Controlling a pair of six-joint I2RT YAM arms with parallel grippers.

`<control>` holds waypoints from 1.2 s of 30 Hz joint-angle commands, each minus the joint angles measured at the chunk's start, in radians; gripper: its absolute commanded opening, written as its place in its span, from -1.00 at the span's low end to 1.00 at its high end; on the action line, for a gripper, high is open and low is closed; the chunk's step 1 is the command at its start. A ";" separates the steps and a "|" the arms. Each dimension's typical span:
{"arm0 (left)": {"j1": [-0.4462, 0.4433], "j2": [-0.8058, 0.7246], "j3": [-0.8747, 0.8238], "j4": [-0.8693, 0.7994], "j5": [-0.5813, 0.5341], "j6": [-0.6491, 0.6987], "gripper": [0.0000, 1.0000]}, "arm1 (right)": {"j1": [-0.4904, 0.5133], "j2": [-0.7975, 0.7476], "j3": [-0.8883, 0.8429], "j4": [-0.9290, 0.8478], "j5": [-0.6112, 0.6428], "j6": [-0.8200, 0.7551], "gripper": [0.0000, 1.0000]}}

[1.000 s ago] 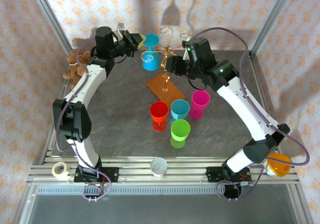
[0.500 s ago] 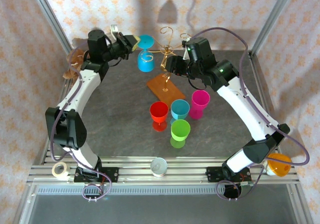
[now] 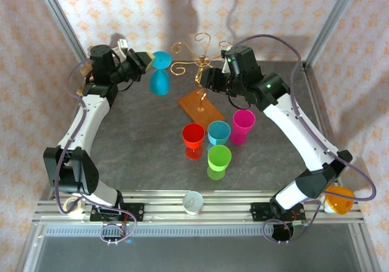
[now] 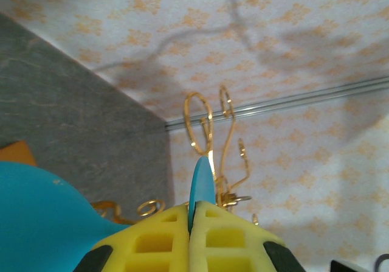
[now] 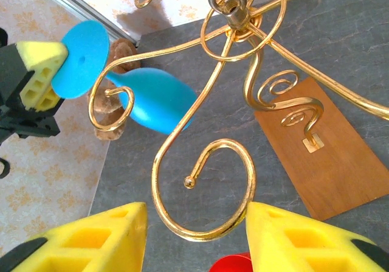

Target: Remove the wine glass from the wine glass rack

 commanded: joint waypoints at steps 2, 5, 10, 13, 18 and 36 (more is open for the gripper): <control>0.003 -0.063 -0.004 -0.203 -0.025 0.219 -1.00 | -0.006 -0.037 -0.050 0.015 -0.006 0.027 -0.07; 0.003 -0.076 -0.008 -0.286 -0.042 0.297 -1.00 | -0.006 -0.062 -0.092 0.026 0.005 0.029 -0.06; 0.003 -0.092 0.003 -0.429 -0.110 0.439 -1.00 | -0.006 -0.107 -0.155 0.056 0.011 0.023 -0.06; 0.001 -0.101 0.022 -0.513 -0.150 0.530 -1.00 | -0.006 -0.116 -0.180 0.074 0.000 0.019 -0.06; 0.000 -0.130 0.044 -0.640 -0.226 0.685 -1.00 | -0.006 -0.113 -0.192 0.087 -0.039 0.011 -0.06; -0.193 -0.291 -0.083 -0.739 -0.576 1.068 -1.00 | -0.006 -0.174 -0.301 0.142 -0.095 0.025 -0.06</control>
